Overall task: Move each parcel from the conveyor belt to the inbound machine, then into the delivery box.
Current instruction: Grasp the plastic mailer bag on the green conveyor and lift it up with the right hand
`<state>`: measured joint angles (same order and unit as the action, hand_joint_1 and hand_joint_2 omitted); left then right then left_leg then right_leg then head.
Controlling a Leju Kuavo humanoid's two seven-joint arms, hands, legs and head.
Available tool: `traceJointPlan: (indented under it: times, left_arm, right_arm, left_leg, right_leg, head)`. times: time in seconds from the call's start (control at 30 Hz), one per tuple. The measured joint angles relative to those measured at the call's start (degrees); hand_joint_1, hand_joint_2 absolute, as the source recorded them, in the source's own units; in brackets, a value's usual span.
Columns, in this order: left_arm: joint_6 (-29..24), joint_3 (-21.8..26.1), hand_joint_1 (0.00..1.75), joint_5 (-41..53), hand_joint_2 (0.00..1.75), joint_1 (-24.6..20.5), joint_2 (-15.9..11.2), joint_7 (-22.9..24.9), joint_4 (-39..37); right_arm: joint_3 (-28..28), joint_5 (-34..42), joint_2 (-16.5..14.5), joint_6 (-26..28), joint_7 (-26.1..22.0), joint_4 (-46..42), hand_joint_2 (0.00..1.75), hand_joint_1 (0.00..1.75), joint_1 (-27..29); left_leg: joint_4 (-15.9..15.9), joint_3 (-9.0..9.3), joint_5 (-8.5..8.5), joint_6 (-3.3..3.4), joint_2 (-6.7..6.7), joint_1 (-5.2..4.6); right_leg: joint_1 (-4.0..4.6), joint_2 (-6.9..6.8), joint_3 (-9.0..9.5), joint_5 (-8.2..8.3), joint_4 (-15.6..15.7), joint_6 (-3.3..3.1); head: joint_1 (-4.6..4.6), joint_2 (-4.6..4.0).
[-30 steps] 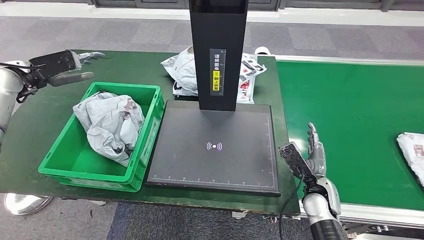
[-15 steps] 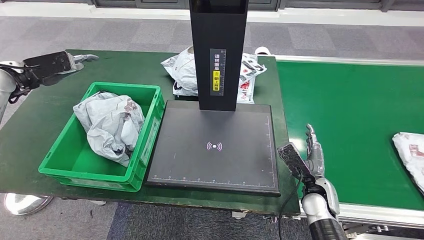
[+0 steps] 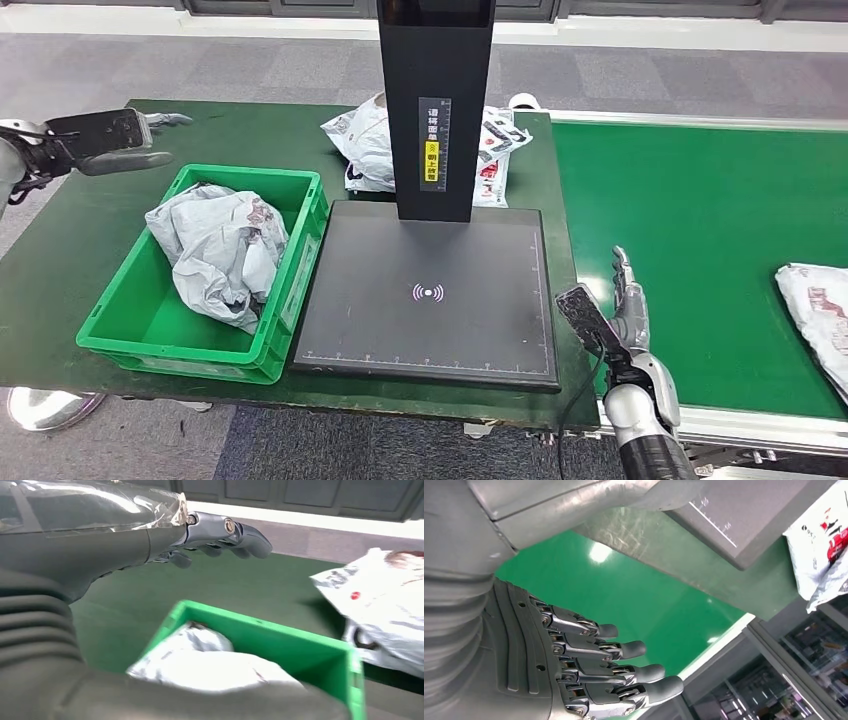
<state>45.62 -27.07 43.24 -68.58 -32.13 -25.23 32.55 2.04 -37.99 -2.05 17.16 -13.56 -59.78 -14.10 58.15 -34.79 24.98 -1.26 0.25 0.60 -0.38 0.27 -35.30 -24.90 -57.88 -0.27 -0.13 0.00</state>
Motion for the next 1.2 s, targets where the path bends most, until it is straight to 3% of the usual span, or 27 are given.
traceJointPlan:
  times: [0.13, 0.27, 0.33, 0.4, 0.47, 0.53, 0.6, 0.83, 1.2]
  left_arm:
    - [-1.63, -2.34, 0.0, -6.09, 1.75, -0.4, 0.31, 0.38, 2.03]
    - [-11.45, -2.23, 0.0, -17.18, 1.75, 6.27, 5.08, 0.54, 7.51]
    - [-21.48, -1.02, 0.0, -23.56, 1.75, 12.83, 11.74, 0.93, 10.1]
    - [-34.92, 1.45, 0.0, -31.24, 1.75, 20.23, 22.26, -0.67, 10.45]
    - [-46.85, 1.99, 0.0, -38.28, 1.75, 26.22, 32.33, -3.85, 8.16]
    - [-52.58, 0.33, 0.0, -43.41, 1.75, 29.83, 38.88, -5.64, 5.55]
    - [-53.96, -0.52, 0.0, -45.66, 1.75, 31.34, 42.76, -6.11, 3.94]
    - [-54.67, -0.53, 0.0, -45.99, 1.75, 33.08, 48.55, -6.05, 1.93]
    - [-55.4, 1.26, 0.0, -44.57, 1.75, 34.03, 50.23, -7.85, 0.36]
  right_arm:
    - [-0.73, 0.11, 0.1, 0.85, -0.44, 0.13, 1.75, 0.0, -0.05]
    - [-2.45, -0.88, 0.11, 3.49, -0.93, -1.1, 1.75, 0.0, 0.75]
    - [-3.94, -6.63, 0.57, 9.11, 3.26, -1.77, 1.75, 0.0, 1.35]
    - [-6.41, -17.93, 1.74, 17.17, 10.3, -1.33, 1.75, 0.0, 1.78]
    - [-10.46, -27.53, 2.86, 21.75, 12.1, 0.25, 1.75, 0.0, 1.52]
    - [-15.27, -31.85, 3.34, 22.68, 9.5, 2.03, 1.75, 0.0, 1.16]
    - [-19.67, -33.59, 3.43, 22.74, 8.08, 3.32, 1.75, 0.0, 1.32]
    - [-29.91, -39.26, 4.45, 22.78, 10.64, 6.77, 1.75, 0.0, 1.27]
    - [-33.93, -43.78, 7.63, 22.43, 20.0, 16.97, 1.75, 0.0, 0.46]
  left_leg:
    - [0.01, 0.01, -0.01, 0.01, -0.13, -0.03]
    - [0.02, 0.15, 0.0, 0.04, -0.38, -0.22]
    - [0.03, 0.33, 0.02, 0.19, -0.6, -0.43]
    - [0.04, 0.45, 0.16, 0.62, -0.94, -0.62]
    - [0.1, 0.41, 0.36, 0.99, -1.11, -0.66]
    - [0.2, 0.33, 0.49, 1.11, -0.77, -0.66]
    - [0.25, 0.25, 0.57, 1.19, -0.46, -0.69]
    - [0.21, 0.2, 0.6, 1.24, -0.51, -0.68]
    - [0.19, 0.22, 0.56, 1.23, -0.5, -0.65]
  right_leg:
    - [-0.04, -0.09, 0.03, -0.01, 0.02, 0.01]
    - [-0.25, -0.32, 0.17, -0.08, 0.05, 0.1]
    - [-0.42, -0.56, 0.21, -0.18, 0.14, 0.27]
    - [-0.67, -0.93, 0.63, -0.39, 0.2, 0.63]
    - [-0.81, -1.07, 1.03, -0.46, 0.23, 0.95]
    - [-0.84, -0.69, 0.91, -0.32, 0.32, 1.12]
    - [-0.87, -0.38, 0.77, -0.25, 0.38, 1.23]
    - [-0.86, -0.43, 0.72, -0.33, 0.38, 1.27]
    - [-0.84, -0.42, 0.73, -0.34, 0.37, 1.26]
  head:
    - [0.01, 0.0]
    - [0.01, 0.0]
    - [-0.02, 0.0]
    - [0.0, 0.0]
    - [0.11, 0.0]
    - [0.18, 0.0]
    - [0.17, 0.0]
    - [0.15, 0.0]
    - [0.15, 0.0]
